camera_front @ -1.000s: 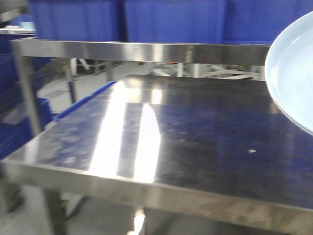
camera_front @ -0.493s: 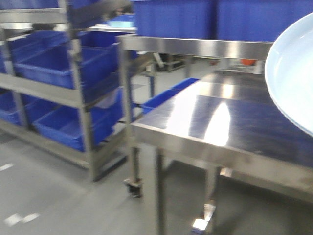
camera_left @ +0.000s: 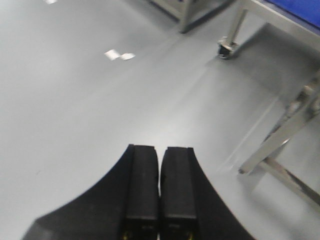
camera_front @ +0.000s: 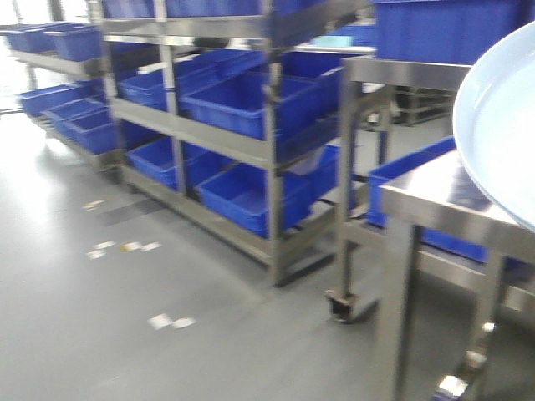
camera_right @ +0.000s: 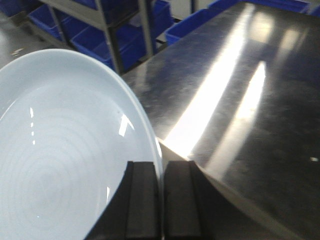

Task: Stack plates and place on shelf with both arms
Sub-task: 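Drive the base away from the table holding the plates, then turn and drive the base up to the shelf of blue bins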

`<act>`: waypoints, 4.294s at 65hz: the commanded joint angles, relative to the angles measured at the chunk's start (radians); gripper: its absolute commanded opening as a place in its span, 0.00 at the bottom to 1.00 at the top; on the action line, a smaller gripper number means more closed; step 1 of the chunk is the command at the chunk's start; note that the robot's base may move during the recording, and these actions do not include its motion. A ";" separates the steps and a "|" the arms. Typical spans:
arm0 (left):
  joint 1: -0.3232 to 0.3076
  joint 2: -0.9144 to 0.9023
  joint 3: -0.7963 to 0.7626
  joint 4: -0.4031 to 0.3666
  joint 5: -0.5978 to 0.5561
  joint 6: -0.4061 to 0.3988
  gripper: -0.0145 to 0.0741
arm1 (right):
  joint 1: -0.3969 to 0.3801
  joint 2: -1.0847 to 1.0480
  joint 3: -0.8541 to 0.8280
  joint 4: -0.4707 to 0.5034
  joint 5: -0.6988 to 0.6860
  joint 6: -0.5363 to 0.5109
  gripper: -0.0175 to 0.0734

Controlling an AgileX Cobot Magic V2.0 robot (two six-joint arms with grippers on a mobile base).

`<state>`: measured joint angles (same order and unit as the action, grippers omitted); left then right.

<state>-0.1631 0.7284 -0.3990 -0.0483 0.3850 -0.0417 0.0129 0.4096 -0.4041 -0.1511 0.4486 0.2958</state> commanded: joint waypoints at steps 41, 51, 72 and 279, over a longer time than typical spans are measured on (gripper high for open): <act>0.001 0.000 -0.027 -0.005 -0.074 -0.009 0.26 | -0.006 0.004 -0.030 -0.009 -0.097 -0.003 0.22; 0.001 0.000 -0.027 -0.005 -0.072 -0.009 0.26 | -0.006 0.004 -0.030 -0.009 -0.097 -0.003 0.22; 0.001 0.000 -0.027 -0.005 -0.072 -0.009 0.26 | -0.006 0.004 -0.030 -0.009 -0.097 -0.003 0.22; 0.001 -0.008 -0.027 -0.005 -0.071 -0.009 0.26 | -0.006 0.014 -0.030 -0.009 -0.094 -0.003 0.22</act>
<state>-0.1615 0.7224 -0.3974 -0.0483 0.3872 -0.0417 0.0107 0.4136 -0.4041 -0.1511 0.4503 0.2958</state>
